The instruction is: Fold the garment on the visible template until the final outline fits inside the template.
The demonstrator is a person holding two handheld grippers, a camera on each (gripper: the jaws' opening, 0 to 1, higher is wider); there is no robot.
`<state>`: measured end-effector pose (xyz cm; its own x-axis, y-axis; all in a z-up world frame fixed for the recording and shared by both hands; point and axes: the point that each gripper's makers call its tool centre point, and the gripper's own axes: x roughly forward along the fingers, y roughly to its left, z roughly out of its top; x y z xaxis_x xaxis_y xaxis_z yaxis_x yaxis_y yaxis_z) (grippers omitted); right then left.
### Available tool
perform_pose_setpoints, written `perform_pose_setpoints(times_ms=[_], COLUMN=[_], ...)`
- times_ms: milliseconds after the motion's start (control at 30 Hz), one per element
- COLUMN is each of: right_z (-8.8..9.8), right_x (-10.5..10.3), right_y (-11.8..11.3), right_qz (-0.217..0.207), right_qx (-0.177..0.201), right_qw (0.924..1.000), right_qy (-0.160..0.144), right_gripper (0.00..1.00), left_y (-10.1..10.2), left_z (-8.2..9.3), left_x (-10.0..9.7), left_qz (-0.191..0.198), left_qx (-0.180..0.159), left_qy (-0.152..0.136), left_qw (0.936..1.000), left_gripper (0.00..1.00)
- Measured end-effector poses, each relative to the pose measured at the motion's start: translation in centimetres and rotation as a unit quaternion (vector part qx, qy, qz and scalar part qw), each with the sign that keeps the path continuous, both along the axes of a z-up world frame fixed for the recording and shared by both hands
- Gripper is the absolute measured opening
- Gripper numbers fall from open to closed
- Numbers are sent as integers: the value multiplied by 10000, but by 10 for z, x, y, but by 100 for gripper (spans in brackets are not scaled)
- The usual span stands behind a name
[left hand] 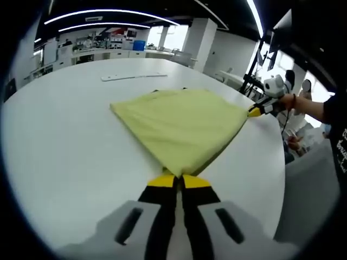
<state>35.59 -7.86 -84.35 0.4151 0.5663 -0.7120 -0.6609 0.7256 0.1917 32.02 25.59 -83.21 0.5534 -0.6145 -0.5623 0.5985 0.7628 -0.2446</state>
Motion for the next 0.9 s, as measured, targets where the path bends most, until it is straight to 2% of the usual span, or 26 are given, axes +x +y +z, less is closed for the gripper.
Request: perform_pose_setpoints(times_ms=[167, 400, 667, 833, 900], right_z=[0, 0, -2, -1, -1], right_x=[-1, -5, -19, -24, -24], right_y=[0, -1, 1, -1, 0], right_qz=[63, 146, 288, 278, 293], right_qx=[-59, -44, -24, -25, -32], right_qw=[10000, 9999, 9996, 9996, 9996], right_qy=[-46, -69, 25, 31, 33], right_gripper=[0, 0, 0, 0, 0], left_y=[1, 1, 5, 9, 10], left_z=[-1, -4, -5, -6, -8], left_x=[0, -7, -19, -22, -24], left_qz=[-7, 23, 16, 168, 156], left_qx=[6, -45, 41, -166, -134], left_qy=[-49, 120, 152, 244, 226], left_qw=[10000, 9999, 9999, 9994, 9995], left_gripper=[0, 0, 0, 0, 0])
